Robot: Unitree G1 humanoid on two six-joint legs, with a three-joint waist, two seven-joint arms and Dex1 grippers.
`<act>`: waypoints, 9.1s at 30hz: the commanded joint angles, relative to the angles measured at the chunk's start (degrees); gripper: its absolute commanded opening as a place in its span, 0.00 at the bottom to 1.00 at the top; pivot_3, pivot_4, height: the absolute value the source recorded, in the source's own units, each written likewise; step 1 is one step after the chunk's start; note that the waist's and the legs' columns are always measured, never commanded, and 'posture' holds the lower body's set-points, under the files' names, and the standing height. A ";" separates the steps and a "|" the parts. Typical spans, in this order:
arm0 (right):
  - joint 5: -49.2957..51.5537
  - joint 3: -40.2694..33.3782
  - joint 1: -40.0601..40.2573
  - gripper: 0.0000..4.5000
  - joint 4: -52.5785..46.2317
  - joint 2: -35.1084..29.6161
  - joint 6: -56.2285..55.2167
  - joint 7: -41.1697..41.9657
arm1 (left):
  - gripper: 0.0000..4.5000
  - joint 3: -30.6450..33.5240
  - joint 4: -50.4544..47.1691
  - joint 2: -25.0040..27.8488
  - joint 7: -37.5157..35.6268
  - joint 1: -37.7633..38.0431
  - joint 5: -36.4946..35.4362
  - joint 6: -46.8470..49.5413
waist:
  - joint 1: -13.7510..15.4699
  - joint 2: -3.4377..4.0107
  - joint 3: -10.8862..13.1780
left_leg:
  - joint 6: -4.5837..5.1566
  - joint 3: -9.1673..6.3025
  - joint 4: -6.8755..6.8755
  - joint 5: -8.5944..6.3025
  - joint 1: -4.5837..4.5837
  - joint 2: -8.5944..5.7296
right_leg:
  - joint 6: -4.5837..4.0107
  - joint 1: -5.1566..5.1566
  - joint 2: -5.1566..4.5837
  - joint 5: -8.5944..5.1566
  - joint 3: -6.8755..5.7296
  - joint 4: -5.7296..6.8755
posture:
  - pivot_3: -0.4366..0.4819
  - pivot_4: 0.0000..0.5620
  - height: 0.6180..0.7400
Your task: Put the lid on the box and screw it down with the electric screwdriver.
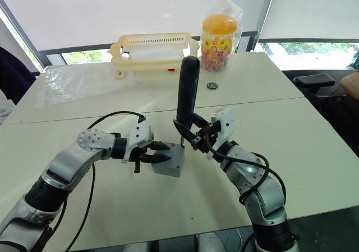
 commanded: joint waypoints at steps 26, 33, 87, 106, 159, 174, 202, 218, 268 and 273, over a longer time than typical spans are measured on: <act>0.91 -0.32 -0.54 0.39 -3.34 -0.85 -1.16 -0.01 | 0.33 -0.71 2.02 2.58 -1.72 3.81 2.29 -1.73 | -0.17 0.00 -0.01 | 0.01 0.01 -0.12 -0.01 0.48 0.01 | -0.01 0.45 0.01 -0.04 0.01 -0.05 | 0.48 0.27 1.00; -3.04 2.93 1.07 0.39 -1.58 -1.79 -3.55 1.27 | 0.33 -0.67 1.77 2.51 -1.65 3.51 2.30 -1.22 | -0.17 -0.01 -0.01 | 0.02 0.01 -0.12 -0.01 0.49 0.01 | -0.01 0.46 0.01 -0.04 0.01 -0.06 | 0.48 0.27 1.00; -11.08 7.72 5.63 0.39 8.89 -3.95 -5.49 3.71 | 0.33 -0.28 -1.16 3.18 -1.67 5.03 1.73 0.80 | -0.14 -0.83 -1.40 | 0.03 0.05 -0.94 -0.04 1.56 0.05 | -0.43 1.48 -0.07 -0.32 0.04 -0.94 | 0.48 0.27 1.00; -11.71 7.18 5.32 0.39 9.70 -3.94 -7.26 2.98 | 0.33 -0.37 -1.19 3.15 -1.63 4.98 1.72 1.08 | -0.15 -0.83 -1.40 | 0.03 0.06 -1.03 -0.05 1.56 0.08 | -0.48 1.47 -0.13 -0.34 0.06 -1.06 | 0.48 0.27 1.00; 46.31 -10.08 -25.79 0.39 47.68 -40.19 61.63 -23.24 | 0.33 6.54 -11.22 10.56 -5.15 -3.37 -7.42 6.60 | -0.22 0.12 0.31 | 0.69 0.23 -0.76 -0.38 -0.57 0.00 | -0.08 -0.67 0.02 -0.21 0.23 -0.92 | 0.48 0.27 1.00; 21.63 -2.96 -26.53 0.99 25.05 -43.62 42.47 -5.65 | 0.33 13.37 -5.37 9.02 3.92 2.72 -8.21 9.78 | -0.10 0.25 0.38 | 0.67 0.26 -0.08 -0.37 -0.54 -0.08 | 0.14 -0.31 -0.09 -0.06 0.30 -0.89 | 0.48 0.27 1.00; 9.39 5.52 -9.14 0.99 -9.32 -8.02 51.93 -19.02 | 0.33 8.71 0.74 -1.57 7.80 4.40 -9.40 10.38 | -0.04 0.08 0.26 | 0.40 -0.06 -0.01 -0.22 -0.46 -0.07 | 0.09 -0.26 -0.04 0.05 0.09 -0.53 | 0.48 0.27 1.00; 8.45 -0.90 -11.60 0.99 -15.90 -6.67 59.63 -13.58 | 0.33 9.36 14.53 -3.57 7.67 -1.13 -0.52 -0.37 | -0.16 0.09 0.24 | 0.41 -0.07 -0.02 -0.22 -0.46 -0.08 | 0.10 -0.27 -0.05 0.05 0.07 -0.48 | 0.48 0.27 1.00; 7.82 10.14 -4.56 0.99 -8.75 -11.65 38.05 2.84 | 0.33 11.30 -5.08 -3.78 19.00 11.95 -6.58 11.65 | -0.08 0.03 0.21 | 0.40 -0.14 -0.01 -0.22 -0.36 -0.06 | 0.09 -0.27 -0.04 0.04 0.01 -0.24 | 0.48 0.27 1.00; 6.95 8.76 -5.35 0.99 -8.42 -14.53 37.55 3.85 | 0.33 12.04 -6.83 -1.98 17.72 13.37 -7.10 12.17 | -0.05 0.03 0.21 | 0.40 -0.14 -0.01 -0.22 -0.36 -0.07 | 0.09 -0.27 -0.04 0.04 0.01 -0.23 | 0.48 0.27 1.00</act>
